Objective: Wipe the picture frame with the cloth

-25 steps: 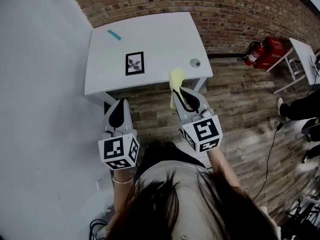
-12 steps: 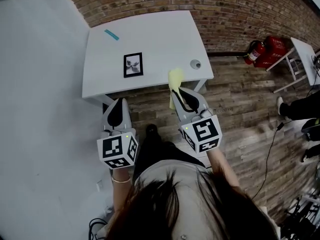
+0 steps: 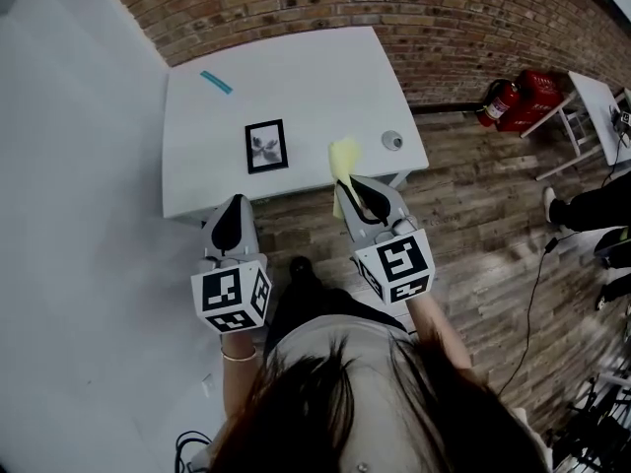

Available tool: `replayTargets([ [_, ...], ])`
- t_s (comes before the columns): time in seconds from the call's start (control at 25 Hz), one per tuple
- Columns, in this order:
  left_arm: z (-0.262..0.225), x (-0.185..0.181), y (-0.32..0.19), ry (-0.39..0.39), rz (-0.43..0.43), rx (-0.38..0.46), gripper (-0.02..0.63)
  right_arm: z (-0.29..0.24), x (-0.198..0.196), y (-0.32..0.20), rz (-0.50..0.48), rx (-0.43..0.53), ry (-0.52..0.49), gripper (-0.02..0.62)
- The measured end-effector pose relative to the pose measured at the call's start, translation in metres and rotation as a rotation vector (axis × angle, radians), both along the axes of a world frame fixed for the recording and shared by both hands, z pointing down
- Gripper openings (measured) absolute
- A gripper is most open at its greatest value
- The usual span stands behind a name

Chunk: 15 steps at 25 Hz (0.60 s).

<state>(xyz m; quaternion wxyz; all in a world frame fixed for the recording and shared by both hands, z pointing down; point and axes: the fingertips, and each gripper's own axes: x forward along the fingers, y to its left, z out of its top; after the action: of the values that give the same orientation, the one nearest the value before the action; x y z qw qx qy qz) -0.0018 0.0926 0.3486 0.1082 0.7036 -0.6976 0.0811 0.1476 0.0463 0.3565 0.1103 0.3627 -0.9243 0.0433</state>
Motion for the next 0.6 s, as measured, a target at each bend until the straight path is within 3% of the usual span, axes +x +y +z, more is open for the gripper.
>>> replayTargets([
  [0.6,0.007,-0.063,-0.062,0.024,0.093,-0.011,0.0,0.008,-0.068,-0.056,0.072,-0.014,0.05,0.042],
])
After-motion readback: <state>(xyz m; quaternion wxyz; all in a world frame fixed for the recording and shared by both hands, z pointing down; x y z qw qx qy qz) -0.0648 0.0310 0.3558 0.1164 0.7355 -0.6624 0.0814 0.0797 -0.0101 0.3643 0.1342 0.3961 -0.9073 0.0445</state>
